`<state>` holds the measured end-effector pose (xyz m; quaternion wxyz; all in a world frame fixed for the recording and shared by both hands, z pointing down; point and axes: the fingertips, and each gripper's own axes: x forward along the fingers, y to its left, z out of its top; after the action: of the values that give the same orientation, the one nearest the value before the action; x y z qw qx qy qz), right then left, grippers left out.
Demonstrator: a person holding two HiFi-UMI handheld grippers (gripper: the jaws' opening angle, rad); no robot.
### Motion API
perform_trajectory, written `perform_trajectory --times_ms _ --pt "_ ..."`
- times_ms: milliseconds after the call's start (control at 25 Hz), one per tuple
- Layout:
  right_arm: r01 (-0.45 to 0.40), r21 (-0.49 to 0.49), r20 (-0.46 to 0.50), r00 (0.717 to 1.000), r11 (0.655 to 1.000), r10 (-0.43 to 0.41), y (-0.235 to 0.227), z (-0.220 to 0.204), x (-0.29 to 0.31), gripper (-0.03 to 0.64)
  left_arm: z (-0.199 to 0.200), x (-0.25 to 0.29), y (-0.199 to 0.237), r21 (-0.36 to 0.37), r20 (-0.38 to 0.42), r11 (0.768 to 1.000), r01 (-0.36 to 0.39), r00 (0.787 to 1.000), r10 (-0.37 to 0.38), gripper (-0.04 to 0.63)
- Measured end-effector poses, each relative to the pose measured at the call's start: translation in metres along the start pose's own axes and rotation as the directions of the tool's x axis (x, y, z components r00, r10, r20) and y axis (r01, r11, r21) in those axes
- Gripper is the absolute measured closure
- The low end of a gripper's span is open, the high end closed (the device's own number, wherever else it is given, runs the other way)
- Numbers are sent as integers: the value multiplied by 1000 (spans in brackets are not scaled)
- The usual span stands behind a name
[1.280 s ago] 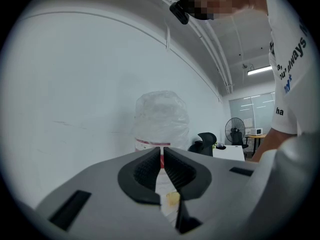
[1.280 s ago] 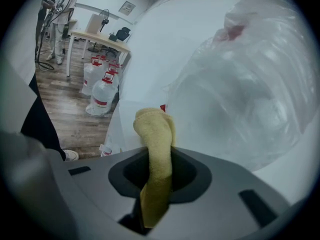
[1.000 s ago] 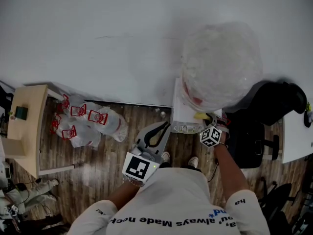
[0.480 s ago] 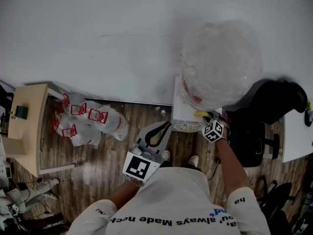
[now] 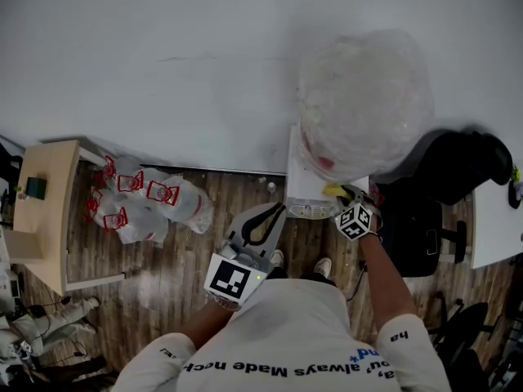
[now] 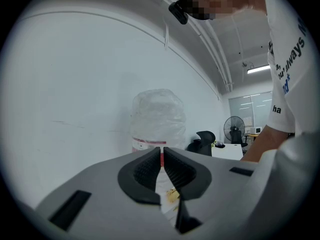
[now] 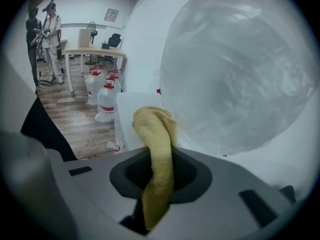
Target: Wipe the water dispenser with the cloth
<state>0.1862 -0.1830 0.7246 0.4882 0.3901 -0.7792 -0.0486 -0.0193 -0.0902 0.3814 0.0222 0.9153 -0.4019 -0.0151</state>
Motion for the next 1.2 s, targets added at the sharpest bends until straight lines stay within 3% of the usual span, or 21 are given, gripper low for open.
perform_trajectory --times_ms 1040,1200 --pt "-42 11 42 998 999 41 19 -5 -16 551 4 14 -8 -2 9 1000 -11 1000 11 558" --pt "-50 -26 44 998 998 52 16 1 -21 538 6 20 -8 6 12 1000 -7 1000 7 558"
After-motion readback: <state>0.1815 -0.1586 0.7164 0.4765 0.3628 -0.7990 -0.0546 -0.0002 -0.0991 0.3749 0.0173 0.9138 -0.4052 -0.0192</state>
